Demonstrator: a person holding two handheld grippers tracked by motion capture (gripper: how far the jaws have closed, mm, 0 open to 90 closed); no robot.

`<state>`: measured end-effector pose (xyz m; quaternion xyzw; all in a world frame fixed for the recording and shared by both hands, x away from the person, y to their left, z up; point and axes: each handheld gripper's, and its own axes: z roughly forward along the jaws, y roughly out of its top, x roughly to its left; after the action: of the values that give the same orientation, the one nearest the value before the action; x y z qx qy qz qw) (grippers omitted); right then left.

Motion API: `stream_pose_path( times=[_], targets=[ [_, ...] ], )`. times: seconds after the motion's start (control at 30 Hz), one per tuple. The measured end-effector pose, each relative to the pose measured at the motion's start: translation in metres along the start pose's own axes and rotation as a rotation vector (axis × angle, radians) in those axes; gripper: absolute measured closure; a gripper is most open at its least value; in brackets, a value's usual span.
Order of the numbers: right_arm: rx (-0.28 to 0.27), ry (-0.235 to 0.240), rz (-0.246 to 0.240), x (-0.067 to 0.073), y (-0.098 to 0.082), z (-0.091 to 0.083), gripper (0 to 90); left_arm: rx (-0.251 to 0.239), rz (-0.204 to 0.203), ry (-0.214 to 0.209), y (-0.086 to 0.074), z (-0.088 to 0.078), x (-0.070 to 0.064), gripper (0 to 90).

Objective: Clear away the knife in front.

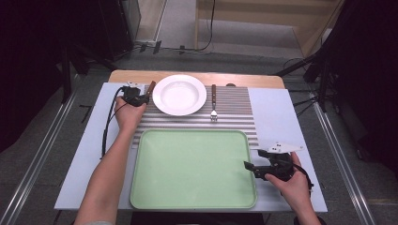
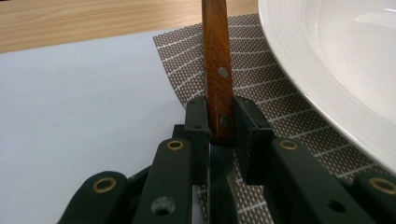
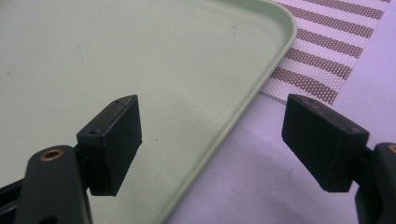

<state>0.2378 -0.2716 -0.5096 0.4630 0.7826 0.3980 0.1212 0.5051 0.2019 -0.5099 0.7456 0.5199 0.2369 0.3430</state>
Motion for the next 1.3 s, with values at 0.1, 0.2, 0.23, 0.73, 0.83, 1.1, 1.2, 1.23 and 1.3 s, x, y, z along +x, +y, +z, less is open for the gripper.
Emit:
stream_pose_path(
  times=[0.1,0.2,0.23,0.73,0.83,1.1,1.2,1.23,1.3],
  targets=[
    [0.002,-0.001,0.001,0.000,0.000,0.000,19.3,-0.002,0.004,0.004,0.000,0.000,-0.001,76.5],
    [0.002,-0.002,0.004,-0.001,0.000,0.000,19.3,-0.002,-0.024,-0.019,0.000,0.000,0.003,76.6],
    [-0.001,0.000,0.004,-0.001,0.000,0.000,19.3,-0.004,-0.041,-0.033,0.000,-0.001,0.005,76.6],
    [0.000,-0.003,0.010,-0.002,0.000,0.000,19.3,-0.023,-0.103,-0.141,0.012,-0.022,0.017,76.5],
    [-0.003,-0.003,0.011,-0.002,0.000,0.000,19.3,-0.014,-0.078,-0.161,0.017,-0.030,0.014,76.6],
    [-0.010,0.002,0.019,-0.003,0.000,-0.001,19.3,-0.028,-0.059,-0.234,0.028,-0.056,0.004,76.6],
    [-0.007,0.001,0.019,-0.003,0.000,-0.001,19.3,-0.037,-0.042,-0.257,0.030,-0.063,-0.001,76.5],
    [-0.007,0.001,0.019,-0.003,0.000,0.000,19.3,-0.041,-0.029,-0.264,0.031,-0.066,-0.004,76.5],
    [-0.010,0.000,0.025,-0.003,0.000,-0.001,19.3,-0.038,-0.014,-0.289,0.033,-0.073,-0.010,76.5]
  ],
)
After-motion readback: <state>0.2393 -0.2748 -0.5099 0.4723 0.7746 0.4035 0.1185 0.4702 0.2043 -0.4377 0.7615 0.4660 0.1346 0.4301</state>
